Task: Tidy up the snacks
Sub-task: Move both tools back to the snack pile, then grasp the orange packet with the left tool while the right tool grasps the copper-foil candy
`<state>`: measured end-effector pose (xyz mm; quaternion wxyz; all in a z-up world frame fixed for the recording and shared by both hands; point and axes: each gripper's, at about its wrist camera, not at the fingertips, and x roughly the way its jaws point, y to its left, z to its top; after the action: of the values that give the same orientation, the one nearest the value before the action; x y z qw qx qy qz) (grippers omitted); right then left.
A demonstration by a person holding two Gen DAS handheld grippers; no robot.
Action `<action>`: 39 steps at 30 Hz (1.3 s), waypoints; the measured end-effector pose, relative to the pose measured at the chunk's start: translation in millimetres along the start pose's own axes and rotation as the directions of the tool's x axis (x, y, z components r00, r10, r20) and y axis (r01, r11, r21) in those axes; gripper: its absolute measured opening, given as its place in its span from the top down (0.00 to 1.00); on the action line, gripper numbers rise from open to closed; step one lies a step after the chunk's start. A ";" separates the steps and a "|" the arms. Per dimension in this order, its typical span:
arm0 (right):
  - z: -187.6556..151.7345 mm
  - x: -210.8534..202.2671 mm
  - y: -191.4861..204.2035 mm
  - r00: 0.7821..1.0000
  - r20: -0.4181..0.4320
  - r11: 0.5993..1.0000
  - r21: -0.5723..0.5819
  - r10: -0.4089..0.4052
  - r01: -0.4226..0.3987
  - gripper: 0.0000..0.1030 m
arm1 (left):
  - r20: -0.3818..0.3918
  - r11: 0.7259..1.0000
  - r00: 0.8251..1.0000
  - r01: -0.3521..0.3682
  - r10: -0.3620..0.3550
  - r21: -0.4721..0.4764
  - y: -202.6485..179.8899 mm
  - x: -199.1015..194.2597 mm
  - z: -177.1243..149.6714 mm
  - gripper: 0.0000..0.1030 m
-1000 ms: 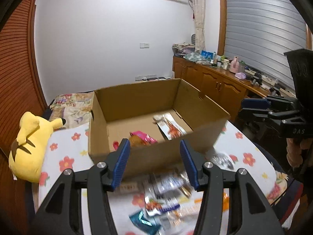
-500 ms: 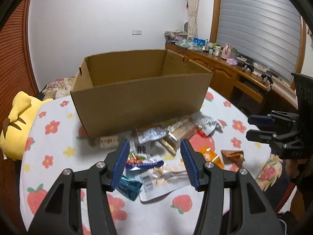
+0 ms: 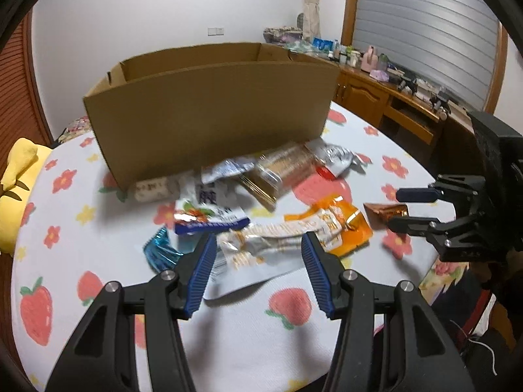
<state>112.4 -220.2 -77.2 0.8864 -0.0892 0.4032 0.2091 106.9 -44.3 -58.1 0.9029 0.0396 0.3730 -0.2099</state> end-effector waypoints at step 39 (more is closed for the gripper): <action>-11.4 7.1 -14.8 1.000 0.012 0.999 0.046 0.014 -0.014 0.78 | -0.177 0.975 0.983 0.077 -0.040 0.209 -46.7 62.9 30.2 0.52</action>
<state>115.3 -235.0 -90.2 0.8891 -0.0647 0.4034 0.2065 147.5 -115.6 -75.9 0.8512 0.1438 0.4256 -0.2714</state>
